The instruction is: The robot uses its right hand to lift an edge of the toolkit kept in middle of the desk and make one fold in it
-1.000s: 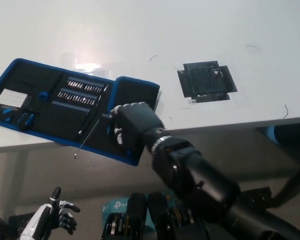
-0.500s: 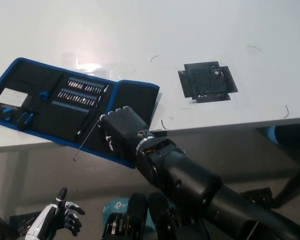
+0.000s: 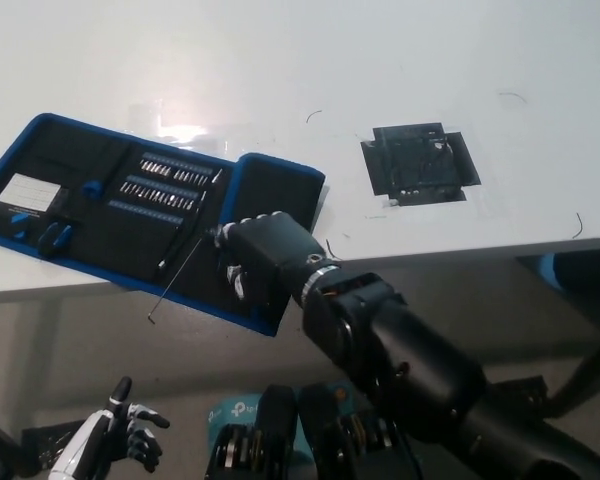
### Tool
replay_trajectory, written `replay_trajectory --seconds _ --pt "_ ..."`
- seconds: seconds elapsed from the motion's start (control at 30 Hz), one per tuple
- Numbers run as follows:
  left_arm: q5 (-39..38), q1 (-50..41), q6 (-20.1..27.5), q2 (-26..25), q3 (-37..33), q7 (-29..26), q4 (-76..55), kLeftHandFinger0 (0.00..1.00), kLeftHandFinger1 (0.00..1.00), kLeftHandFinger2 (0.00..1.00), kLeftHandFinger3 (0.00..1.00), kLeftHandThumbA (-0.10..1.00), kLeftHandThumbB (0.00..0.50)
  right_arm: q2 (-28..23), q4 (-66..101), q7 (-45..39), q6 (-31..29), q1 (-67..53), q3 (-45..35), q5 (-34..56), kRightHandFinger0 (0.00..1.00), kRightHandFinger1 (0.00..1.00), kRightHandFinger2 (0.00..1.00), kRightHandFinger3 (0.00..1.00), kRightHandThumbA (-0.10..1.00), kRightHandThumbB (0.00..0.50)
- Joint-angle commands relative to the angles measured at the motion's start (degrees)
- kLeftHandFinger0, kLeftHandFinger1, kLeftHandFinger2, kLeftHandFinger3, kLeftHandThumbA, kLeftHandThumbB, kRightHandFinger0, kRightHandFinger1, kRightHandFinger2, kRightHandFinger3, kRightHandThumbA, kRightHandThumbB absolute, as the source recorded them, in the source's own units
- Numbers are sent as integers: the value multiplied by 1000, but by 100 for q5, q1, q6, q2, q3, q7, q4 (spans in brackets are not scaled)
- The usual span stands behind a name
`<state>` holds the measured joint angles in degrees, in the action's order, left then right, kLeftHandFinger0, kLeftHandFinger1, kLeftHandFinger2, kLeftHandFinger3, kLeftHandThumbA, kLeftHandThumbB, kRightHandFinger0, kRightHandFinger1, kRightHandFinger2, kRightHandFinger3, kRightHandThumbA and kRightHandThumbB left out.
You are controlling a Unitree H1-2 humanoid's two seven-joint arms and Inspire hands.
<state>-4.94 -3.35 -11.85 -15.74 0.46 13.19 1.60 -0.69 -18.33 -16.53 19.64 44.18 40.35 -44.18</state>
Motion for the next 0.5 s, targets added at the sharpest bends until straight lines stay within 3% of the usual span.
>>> replay_trajectory --seconds 0.0,0.13,0.47 --pt "-68 -37 75 -36 83 11 -118 381 322 281 423 1000 500 0 511 -429 273 47 -352 282 1000 1000 1000 1000 492 480" --pt "-12 -84 124 -36 78 -23 -119 365 311 275 406 1000 500 113 835 -449 457 47 -739 445 1000 1000 1000 1000 476 436" --pt "-8 -97 101 -67 71 3 -157 379 337 308 423 1000 500 151 1411 -390 394 -42 -1345 717 1000 1000 1000 1000 592 499"
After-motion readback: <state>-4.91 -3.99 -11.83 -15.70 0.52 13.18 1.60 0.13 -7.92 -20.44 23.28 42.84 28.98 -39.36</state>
